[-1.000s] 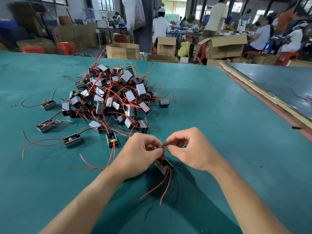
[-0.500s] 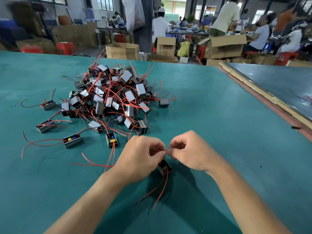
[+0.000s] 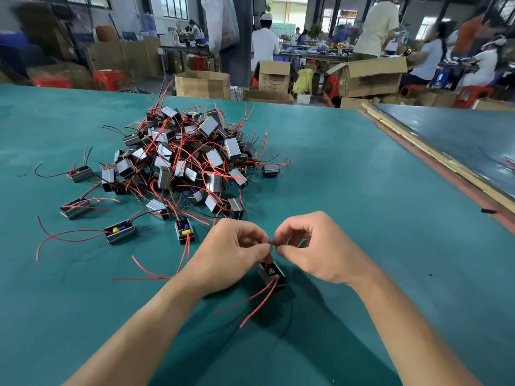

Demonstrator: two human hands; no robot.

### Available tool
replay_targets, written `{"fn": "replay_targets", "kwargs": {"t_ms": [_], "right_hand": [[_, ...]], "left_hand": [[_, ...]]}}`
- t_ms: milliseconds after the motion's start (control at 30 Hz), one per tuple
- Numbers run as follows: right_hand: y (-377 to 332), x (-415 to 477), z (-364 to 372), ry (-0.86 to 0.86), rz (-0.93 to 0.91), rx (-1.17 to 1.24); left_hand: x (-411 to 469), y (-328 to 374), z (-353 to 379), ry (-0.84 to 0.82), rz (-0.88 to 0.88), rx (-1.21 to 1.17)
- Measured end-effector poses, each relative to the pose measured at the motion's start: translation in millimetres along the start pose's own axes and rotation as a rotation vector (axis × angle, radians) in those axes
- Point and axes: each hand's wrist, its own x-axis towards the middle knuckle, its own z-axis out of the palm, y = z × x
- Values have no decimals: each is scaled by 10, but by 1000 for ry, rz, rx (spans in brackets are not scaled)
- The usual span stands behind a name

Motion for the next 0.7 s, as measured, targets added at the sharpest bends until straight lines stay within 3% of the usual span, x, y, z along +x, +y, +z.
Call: {"fn": "replay_targets", "kwargs": {"t_ms": [167,500,700], "right_hand": [[17,-2,-19,-21,-20,-22],[-30,-18,20,-77,-32,-21],[-10,20,27,-46,91,30]], "left_hand": [[-10,22,-35,-75,-78,-57],[-45,73,-6,-112,-47,-26],[-30,42,15,-31,30,106]]}}
